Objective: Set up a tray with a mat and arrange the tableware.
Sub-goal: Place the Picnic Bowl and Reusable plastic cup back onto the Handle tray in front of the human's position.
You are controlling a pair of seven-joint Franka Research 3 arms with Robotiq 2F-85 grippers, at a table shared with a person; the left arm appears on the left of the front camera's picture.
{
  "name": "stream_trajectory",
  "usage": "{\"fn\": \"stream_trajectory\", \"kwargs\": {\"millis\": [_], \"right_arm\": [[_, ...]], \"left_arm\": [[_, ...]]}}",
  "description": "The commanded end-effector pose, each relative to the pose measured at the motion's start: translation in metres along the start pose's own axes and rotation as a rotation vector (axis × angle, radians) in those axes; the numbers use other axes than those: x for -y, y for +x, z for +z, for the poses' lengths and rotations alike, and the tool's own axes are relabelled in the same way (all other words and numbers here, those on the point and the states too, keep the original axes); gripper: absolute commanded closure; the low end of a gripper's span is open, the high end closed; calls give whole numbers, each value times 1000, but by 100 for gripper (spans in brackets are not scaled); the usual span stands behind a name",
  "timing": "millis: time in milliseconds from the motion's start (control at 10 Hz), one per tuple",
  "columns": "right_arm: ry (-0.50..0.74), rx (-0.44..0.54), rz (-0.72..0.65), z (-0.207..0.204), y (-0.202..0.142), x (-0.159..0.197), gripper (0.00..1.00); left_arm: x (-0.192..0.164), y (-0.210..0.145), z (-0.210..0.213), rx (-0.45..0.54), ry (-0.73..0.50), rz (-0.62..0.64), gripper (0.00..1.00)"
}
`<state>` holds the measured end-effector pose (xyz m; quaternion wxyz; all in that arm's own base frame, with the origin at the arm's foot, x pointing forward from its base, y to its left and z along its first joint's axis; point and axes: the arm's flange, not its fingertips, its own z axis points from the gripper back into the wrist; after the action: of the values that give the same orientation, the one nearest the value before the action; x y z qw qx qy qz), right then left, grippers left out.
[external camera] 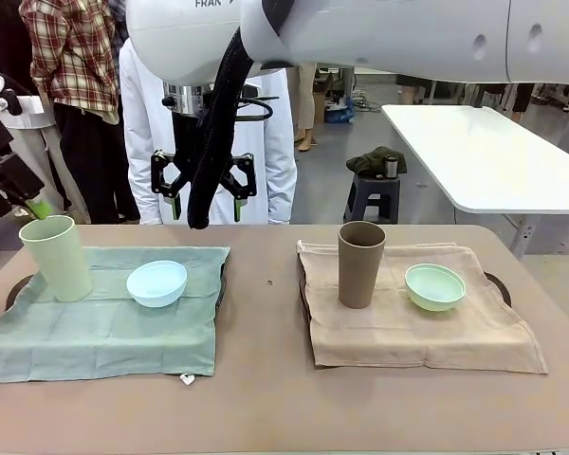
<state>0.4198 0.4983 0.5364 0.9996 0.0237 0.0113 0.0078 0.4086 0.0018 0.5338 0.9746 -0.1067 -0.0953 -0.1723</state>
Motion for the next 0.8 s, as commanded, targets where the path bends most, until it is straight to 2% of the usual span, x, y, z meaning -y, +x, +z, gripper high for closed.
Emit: {"fn": "stream_trajectory", "kwargs": {"millis": [0,100,700], "right_arm": [[-34,-33,-59,-18,17,16,0],[0,0,0,0,0,0,0],[0,0,0,0,0,0,0]], "left_arm": [[-8,-2,-6,-9,-3,-105,0],[-8,-2,-6,-9,-3,-105,0],[-8,-2,-6,-9,-3,-105,0]]}}
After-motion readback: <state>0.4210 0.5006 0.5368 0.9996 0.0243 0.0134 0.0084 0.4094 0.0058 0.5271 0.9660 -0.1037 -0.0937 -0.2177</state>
